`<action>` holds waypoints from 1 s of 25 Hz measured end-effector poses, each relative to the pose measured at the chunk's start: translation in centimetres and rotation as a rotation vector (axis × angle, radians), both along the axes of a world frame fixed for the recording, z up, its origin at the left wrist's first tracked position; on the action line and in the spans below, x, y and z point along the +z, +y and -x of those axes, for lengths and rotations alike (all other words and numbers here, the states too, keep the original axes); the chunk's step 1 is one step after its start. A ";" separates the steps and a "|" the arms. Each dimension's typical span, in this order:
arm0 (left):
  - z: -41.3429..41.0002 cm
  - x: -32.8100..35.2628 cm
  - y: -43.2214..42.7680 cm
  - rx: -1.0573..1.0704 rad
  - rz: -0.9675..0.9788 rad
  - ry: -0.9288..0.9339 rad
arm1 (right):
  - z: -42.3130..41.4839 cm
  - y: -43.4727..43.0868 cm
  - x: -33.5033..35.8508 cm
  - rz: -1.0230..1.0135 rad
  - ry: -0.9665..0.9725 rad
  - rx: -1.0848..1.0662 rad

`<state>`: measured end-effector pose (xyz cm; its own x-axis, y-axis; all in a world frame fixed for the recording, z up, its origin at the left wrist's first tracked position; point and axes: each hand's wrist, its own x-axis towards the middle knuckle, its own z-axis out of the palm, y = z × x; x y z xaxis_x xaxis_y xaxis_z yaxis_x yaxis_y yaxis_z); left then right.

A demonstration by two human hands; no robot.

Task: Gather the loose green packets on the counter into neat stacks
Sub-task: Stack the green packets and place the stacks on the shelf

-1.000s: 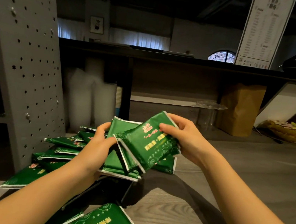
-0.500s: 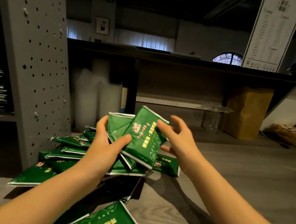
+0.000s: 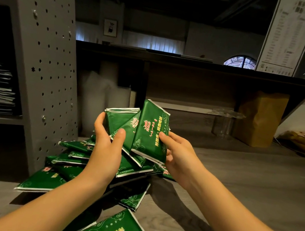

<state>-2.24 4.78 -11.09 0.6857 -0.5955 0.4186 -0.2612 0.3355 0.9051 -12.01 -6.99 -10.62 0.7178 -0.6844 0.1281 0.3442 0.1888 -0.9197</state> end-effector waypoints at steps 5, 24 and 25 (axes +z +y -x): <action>0.4 -0.1 0.3 -0.027 -0.042 -0.072 | -0.5 1.0 -0.3 -0.056 -0.047 -0.114; 0.4 -0.5 -0.2 -0.017 0.037 0.027 | -1.1 3.0 -0.6 0.118 -0.043 -0.194; 0.1 -0.5 -0.3 0.008 0.030 0.035 | -0.9 2.7 -0.5 0.157 -0.041 -0.220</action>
